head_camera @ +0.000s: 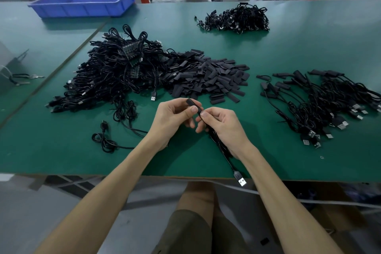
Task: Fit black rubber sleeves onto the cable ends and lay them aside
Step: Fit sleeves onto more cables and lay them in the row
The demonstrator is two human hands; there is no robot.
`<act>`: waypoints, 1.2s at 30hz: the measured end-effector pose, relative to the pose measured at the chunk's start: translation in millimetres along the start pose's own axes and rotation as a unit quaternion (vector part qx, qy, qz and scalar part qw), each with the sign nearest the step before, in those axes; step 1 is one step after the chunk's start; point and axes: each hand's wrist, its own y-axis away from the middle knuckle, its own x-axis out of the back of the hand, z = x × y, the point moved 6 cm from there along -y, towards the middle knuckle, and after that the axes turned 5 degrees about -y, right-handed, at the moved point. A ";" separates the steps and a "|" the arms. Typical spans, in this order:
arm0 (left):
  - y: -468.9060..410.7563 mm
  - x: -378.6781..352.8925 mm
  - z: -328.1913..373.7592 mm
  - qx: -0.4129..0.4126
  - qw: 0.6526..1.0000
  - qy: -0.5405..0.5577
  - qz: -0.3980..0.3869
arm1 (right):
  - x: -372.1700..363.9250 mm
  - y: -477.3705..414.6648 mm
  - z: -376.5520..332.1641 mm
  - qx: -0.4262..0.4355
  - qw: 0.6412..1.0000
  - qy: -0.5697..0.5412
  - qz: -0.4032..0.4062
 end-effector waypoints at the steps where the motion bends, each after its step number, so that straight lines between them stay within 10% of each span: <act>1: 0.8 -0.6 1.0 -0.005 1.000 -0.003 0.000 | -0.5 0.0 0.4 0.000 1.000 -0.002 -0.003; 26: 0.7 0.8 -1.6 0.036 0.999 0.011 -0.018 | 6.9 -1.1 2.7 0.018 0.998 0.021 0.048; 36: -0.1 0.0 3.6 -0.040 0.979 -0.201 -0.014 | 11.8 -2.1 4.8 0.022 0.997 0.020 0.069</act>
